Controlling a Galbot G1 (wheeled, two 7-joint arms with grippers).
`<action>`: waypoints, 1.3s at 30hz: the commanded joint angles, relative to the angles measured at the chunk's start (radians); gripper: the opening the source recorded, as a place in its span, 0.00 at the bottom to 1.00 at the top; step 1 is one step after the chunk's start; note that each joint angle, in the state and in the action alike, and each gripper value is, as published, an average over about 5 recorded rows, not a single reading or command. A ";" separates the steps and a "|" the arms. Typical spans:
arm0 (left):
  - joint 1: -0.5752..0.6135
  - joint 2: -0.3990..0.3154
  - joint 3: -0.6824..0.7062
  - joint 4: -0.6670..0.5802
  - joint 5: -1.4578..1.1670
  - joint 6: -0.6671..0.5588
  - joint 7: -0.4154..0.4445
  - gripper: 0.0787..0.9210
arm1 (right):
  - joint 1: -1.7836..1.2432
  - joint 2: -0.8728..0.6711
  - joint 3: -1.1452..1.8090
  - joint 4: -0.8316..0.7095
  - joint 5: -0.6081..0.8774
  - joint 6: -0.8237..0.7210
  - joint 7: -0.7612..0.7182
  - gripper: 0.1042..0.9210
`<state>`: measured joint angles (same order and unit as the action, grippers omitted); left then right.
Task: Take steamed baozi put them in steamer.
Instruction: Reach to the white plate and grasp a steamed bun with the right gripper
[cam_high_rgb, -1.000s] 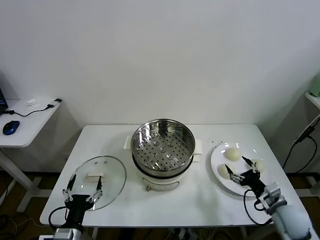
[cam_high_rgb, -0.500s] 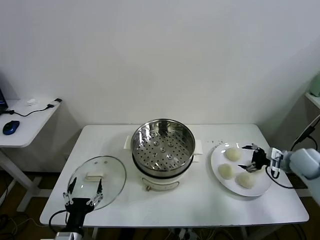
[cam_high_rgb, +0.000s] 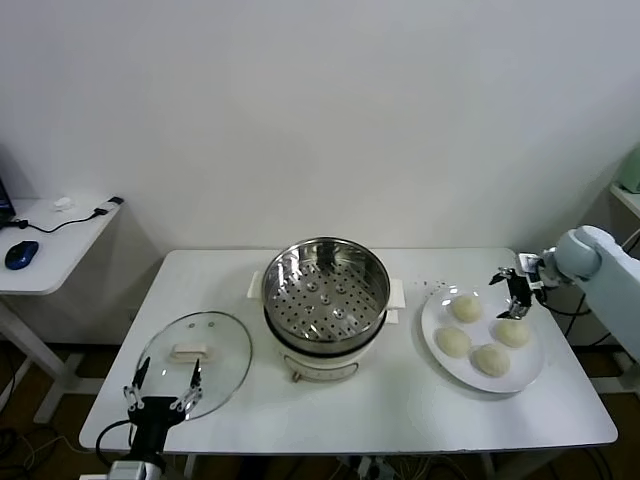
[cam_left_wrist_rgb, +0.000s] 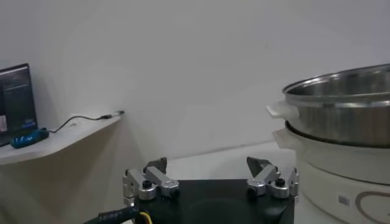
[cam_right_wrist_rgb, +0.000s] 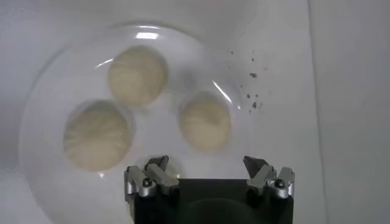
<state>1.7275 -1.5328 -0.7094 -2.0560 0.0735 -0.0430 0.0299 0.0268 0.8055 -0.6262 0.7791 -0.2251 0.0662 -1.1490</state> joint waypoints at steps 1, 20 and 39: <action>-0.016 0.008 -0.006 0.024 0.000 0.006 0.000 0.88 | 0.157 0.204 -0.190 -0.278 -0.041 0.050 -0.059 0.88; -0.027 0.020 -0.006 0.055 0.004 0.006 0.001 0.88 | 0.053 0.331 -0.021 -0.425 -0.153 0.065 -0.010 0.88; -0.023 0.023 -0.009 0.060 0.005 0.002 0.000 0.88 | 0.040 0.339 0.040 -0.454 -0.214 0.073 -0.010 0.65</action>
<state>1.7046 -1.5108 -0.7179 -1.9974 0.0778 -0.0406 0.0300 0.0671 1.1319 -0.6017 0.3445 -0.4160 0.1361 -1.1603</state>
